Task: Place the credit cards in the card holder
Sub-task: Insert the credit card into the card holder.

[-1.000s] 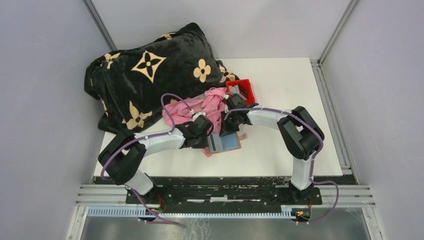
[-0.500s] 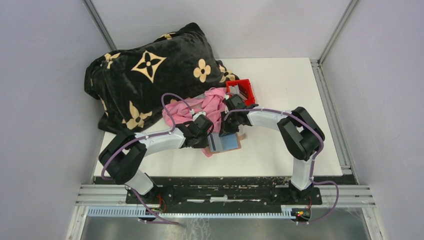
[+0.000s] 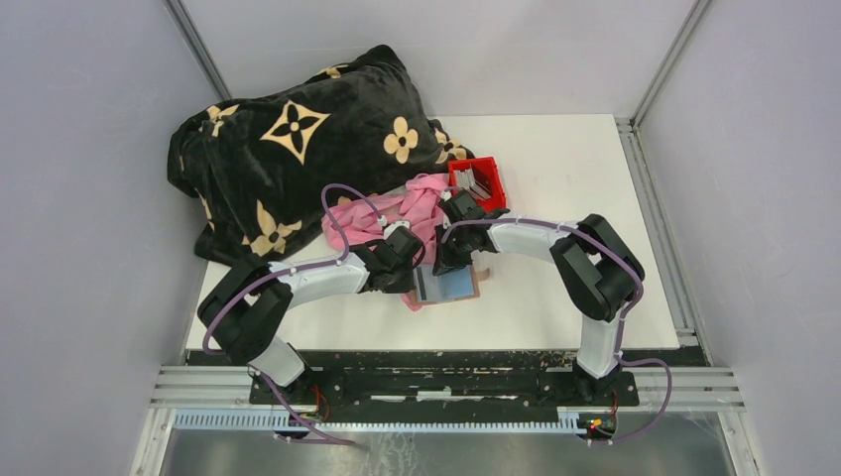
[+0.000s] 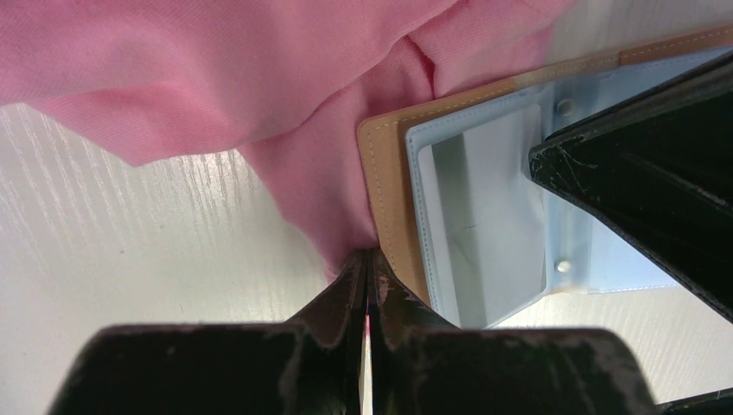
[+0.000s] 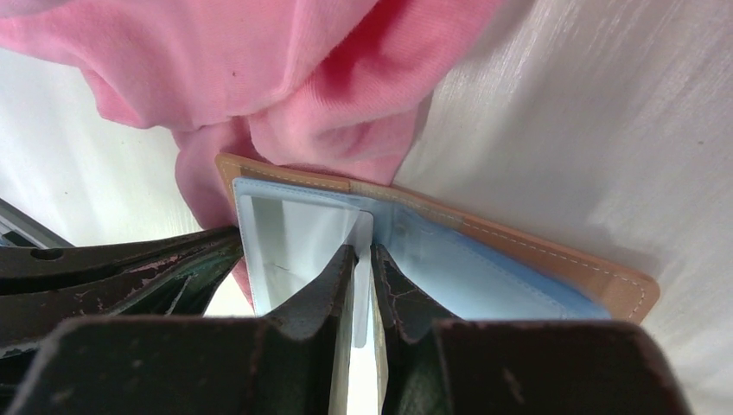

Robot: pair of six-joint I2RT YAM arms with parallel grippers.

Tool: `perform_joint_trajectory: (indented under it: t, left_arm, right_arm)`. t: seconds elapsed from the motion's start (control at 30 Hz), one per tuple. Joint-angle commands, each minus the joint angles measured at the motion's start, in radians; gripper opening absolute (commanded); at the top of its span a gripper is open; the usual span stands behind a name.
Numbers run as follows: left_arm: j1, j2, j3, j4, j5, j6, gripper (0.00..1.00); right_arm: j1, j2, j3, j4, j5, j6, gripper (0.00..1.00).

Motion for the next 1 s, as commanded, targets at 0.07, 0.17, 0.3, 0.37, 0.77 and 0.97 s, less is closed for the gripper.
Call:
perform_joint_trajectory:
  t: [0.07, 0.17, 0.3, 0.37, 0.77, 0.97]
  left_arm:
    - [-0.008, 0.053, -0.035, 0.020, 0.029, 0.019, 0.07]
    - [-0.008, 0.045, -0.039, 0.018, 0.022, 0.017, 0.07]
    - [-0.007, 0.035, -0.046, 0.018, 0.017, 0.011, 0.07]
    - [-0.008, 0.030, -0.048, 0.021, 0.014, 0.010, 0.08]
    - [-0.008, 0.019, -0.063, 0.061, 0.026, 0.018, 0.10]
    - [-0.008, 0.034, -0.077, 0.100, 0.056, 0.023, 0.11]
  right_arm:
    - [0.018, -0.059, 0.032, -0.045, 0.012, -0.026, 0.18]
    - [0.019, -0.074, 0.050, -0.078, 0.030, -0.053, 0.20]
    - [0.019, -0.090, 0.093, -0.132, 0.061, -0.090, 0.24]
    - [0.018, -0.092, 0.115, -0.158, 0.072, -0.105, 0.26]
    - [0.019, -0.139, 0.239, -0.312, 0.243, -0.230, 0.30]
    - [-0.003, -0.163, 0.291, -0.307, 0.436, -0.293, 0.21]
